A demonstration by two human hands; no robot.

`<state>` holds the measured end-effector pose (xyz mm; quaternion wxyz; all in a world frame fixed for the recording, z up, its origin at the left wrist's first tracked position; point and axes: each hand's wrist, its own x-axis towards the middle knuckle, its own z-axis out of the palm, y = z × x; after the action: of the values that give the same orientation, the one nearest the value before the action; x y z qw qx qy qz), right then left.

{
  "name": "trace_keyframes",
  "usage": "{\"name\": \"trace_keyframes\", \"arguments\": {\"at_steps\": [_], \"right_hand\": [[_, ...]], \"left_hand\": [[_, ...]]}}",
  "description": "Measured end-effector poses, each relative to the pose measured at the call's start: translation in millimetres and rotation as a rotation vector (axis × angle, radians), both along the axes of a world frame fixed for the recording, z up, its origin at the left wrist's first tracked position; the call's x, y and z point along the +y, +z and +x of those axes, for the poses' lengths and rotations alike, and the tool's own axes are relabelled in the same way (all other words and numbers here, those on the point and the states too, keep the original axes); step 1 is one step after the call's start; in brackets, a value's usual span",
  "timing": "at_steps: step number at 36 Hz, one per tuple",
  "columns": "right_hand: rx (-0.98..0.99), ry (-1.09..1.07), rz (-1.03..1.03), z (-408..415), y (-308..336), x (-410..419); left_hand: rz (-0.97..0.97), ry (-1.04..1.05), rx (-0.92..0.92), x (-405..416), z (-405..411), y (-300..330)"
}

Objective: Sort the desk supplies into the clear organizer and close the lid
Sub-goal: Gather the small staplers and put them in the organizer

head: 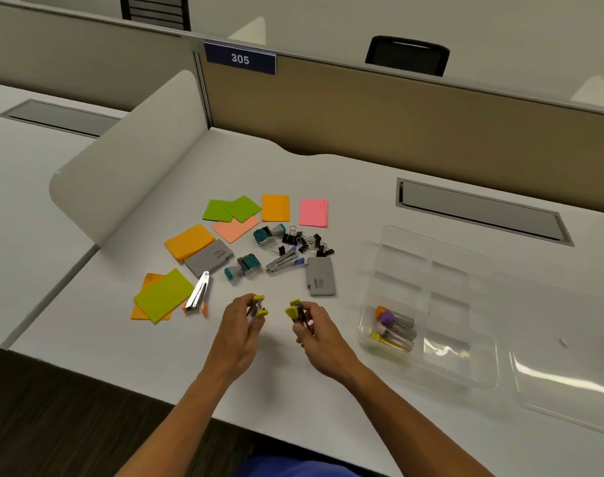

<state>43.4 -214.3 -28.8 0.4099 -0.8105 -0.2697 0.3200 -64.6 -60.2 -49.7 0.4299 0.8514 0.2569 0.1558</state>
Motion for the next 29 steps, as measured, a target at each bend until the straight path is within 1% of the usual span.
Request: {"name": "trace_keyframes", "arguments": {"at_steps": [4,9,14,18,22,29], "right_hand": [[0.028,-0.051,0.07,0.3,10.3,-18.2],[0.054,-0.15,0.138,8.9,17.6,-36.3],[0.055,-0.289,0.145,15.0,23.5,-51.8],[0.098,-0.43,0.146,17.8,24.3,-63.1],[0.12,-0.481,0.15,18.7,23.5,-75.6],[0.192,-0.502,0.111,20.6,31.7,-92.4]], "left_hand": [[-0.078,-0.006,-0.025,-16.3,9.0,8.2],[-0.148,-0.042,-0.007,-37.5,23.5,16.6],[-0.163,-0.105,0.006,-55.8,39.0,19.6],[-0.153,-0.146,0.004,-69.3,50.6,23.6],[-0.161,-0.173,-0.01,-77.7,58.8,27.5],[-0.175,-0.221,-0.009,-93.8,70.1,31.2]]}}
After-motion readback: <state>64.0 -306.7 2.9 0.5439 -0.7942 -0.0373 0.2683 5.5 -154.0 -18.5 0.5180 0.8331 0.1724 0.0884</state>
